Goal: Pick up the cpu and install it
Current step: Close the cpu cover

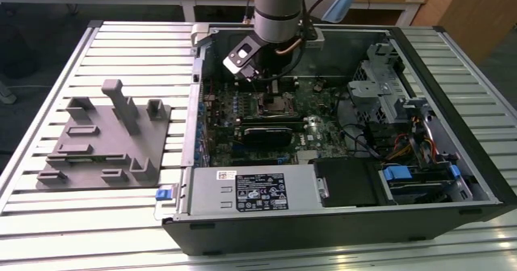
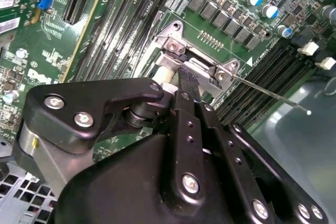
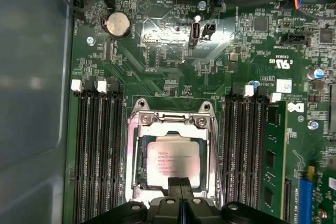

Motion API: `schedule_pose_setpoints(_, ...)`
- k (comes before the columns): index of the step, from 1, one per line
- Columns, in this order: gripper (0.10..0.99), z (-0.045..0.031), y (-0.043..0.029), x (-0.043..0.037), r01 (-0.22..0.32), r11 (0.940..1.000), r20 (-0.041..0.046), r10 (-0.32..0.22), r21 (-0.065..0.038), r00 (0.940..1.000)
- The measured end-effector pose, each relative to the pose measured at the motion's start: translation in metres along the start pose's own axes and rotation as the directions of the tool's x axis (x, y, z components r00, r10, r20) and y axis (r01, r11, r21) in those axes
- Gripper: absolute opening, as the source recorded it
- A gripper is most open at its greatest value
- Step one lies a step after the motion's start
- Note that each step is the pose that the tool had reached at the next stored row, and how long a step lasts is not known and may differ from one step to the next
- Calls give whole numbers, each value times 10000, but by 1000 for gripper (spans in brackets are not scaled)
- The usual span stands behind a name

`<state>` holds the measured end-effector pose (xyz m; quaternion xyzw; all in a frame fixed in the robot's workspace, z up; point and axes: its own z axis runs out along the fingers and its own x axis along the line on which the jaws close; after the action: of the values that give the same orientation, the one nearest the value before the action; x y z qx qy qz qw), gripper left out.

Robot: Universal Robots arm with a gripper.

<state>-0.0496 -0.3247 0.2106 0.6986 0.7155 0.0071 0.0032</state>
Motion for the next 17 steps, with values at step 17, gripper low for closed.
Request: schedule_pose_setpoints(17,106,107,-12,15,-1,10000,7,1,6,10000)
